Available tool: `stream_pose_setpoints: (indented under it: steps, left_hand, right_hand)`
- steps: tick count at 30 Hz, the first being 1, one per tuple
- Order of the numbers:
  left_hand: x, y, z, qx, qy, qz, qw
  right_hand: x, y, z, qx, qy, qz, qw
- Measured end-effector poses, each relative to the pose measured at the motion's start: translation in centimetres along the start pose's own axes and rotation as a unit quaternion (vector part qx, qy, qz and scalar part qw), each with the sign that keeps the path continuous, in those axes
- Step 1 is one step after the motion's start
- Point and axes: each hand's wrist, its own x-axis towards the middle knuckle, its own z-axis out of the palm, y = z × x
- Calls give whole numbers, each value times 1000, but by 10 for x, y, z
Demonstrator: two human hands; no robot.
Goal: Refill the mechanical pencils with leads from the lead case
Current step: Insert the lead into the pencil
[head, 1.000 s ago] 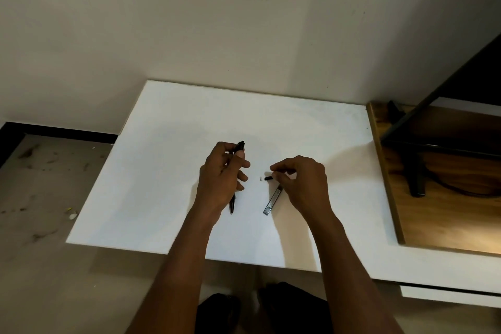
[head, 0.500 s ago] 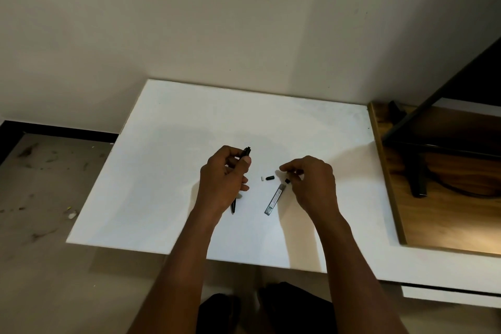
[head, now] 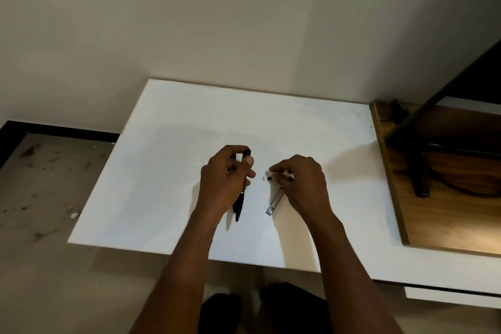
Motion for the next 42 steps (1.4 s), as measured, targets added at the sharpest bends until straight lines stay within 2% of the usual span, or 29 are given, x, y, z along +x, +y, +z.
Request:
stream_pose_setpoints:
  steps: [4, 10, 17, 27, 42]
  left_hand:
    - [-1, -4, 5, 78, -4, 9, 997]
    - [-4, -8, 16, 194, 35, 13, 980]
    - [-6, -8, 20, 239, 66, 7, 969]
    - [-7, -7, 20, 218, 88, 3, 972]
    - [-6, -5, 13, 194, 92, 4, 977]
  right_hand:
    - [0, 4, -5, -10, 4, 2, 1000]
    - [-2, 7, -12, 1, 12, 10, 1000]
    - [-2, 18, -15, -7, 4, 22, 1000]
    - [-1, 11, -7, 9, 0, 0, 1000]
    - [2, -1, 8, -33, -26, -20, 999]
